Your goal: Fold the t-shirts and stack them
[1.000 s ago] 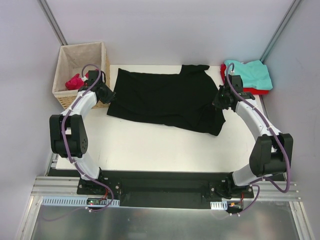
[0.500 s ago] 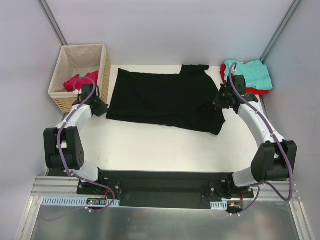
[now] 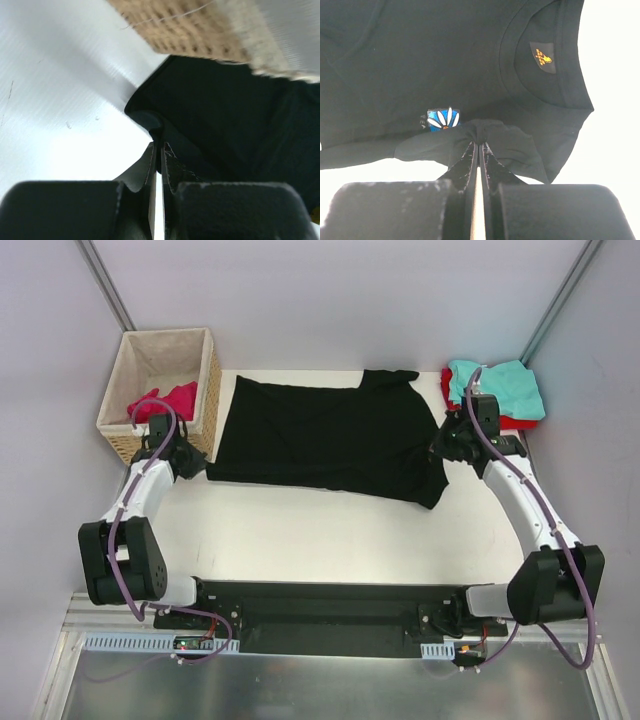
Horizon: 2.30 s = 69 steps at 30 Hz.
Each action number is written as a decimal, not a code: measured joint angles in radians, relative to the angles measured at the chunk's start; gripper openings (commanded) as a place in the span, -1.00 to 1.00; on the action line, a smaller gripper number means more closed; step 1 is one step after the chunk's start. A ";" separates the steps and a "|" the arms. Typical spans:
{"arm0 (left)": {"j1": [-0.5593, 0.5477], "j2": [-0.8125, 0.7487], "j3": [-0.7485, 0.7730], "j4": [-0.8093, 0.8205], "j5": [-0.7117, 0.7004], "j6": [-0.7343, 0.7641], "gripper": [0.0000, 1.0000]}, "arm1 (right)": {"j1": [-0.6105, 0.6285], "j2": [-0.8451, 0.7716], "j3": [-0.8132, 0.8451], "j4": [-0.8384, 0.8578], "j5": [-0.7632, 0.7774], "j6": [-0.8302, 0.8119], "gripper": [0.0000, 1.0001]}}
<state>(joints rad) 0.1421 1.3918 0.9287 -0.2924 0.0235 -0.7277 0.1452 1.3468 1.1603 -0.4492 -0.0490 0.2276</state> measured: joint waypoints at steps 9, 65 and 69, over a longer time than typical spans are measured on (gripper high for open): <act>-0.121 0.019 0.146 -0.010 -0.003 -0.017 -1.00 | -0.001 -0.086 -0.027 -0.023 0.007 -0.002 -0.99; -0.227 -0.666 -0.307 -0.259 -0.062 -0.038 -1.00 | 0.000 -1.012 -0.265 -0.611 0.072 -0.087 -0.99; -0.227 -0.589 -0.309 -0.227 -0.078 -0.038 -1.00 | 0.000 -0.941 -0.305 -0.522 0.072 -0.086 -0.99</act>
<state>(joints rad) -0.0845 0.8028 0.6197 -0.5194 -0.0547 -0.7658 0.1455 0.4061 0.8555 -0.9710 0.0231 0.1413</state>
